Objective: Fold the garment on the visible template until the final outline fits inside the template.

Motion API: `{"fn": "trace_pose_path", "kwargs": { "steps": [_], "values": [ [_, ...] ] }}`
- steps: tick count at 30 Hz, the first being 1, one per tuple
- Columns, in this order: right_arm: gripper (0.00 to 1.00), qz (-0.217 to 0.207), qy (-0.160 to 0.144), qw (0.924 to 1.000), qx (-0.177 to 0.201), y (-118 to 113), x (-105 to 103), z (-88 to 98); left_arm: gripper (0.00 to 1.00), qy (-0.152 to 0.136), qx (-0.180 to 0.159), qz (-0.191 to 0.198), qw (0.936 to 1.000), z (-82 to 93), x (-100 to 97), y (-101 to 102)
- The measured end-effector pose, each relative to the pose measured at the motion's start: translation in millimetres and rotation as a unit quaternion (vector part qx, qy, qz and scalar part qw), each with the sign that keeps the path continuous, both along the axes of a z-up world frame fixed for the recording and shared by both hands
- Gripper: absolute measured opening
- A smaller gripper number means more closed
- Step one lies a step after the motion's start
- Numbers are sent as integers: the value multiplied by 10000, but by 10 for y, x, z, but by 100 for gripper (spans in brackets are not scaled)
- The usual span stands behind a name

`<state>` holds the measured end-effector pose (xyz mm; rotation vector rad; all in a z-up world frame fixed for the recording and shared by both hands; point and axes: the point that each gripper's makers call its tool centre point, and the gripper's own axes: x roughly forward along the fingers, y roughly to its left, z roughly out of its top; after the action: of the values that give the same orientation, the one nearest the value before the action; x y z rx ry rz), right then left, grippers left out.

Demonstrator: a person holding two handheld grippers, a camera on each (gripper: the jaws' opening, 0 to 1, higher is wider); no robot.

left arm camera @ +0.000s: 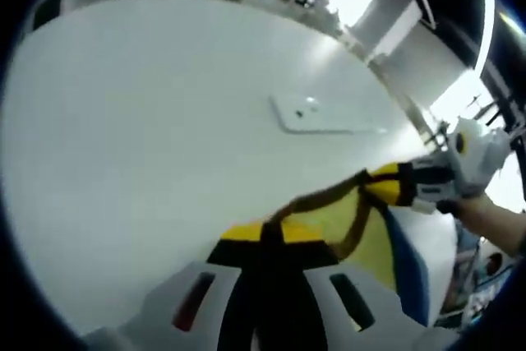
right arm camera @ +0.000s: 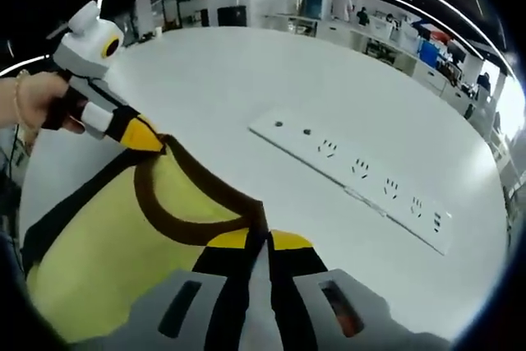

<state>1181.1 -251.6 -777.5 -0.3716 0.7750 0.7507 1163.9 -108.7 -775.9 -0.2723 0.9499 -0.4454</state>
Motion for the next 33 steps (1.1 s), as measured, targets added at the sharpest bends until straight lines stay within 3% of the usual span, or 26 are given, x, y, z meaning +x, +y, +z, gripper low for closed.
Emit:
{"fn": "trace_pose_path", "kwargs": {
  "steps": [12,17,20,23,33],
  "values": [
    [27,-288,-213,9990,-252,-160,103,78,7,-173,295,-65,9994,33,33,47],
    [26,-349,-259,9988,-242,-190,118,135,8,-308,340,-19,9989,112,54,61],
    [26,-364,-266,9987,-241,-204,126,163,0,-614,442,301,9967,227,178,171],
    [27,-406,-244,9987,-205,-211,122,183,0,-582,314,316,9973,300,188,208],
    [25,-531,-310,9981,-96,-244,143,385,1,-628,457,296,9965,401,124,315]
  ]
}}
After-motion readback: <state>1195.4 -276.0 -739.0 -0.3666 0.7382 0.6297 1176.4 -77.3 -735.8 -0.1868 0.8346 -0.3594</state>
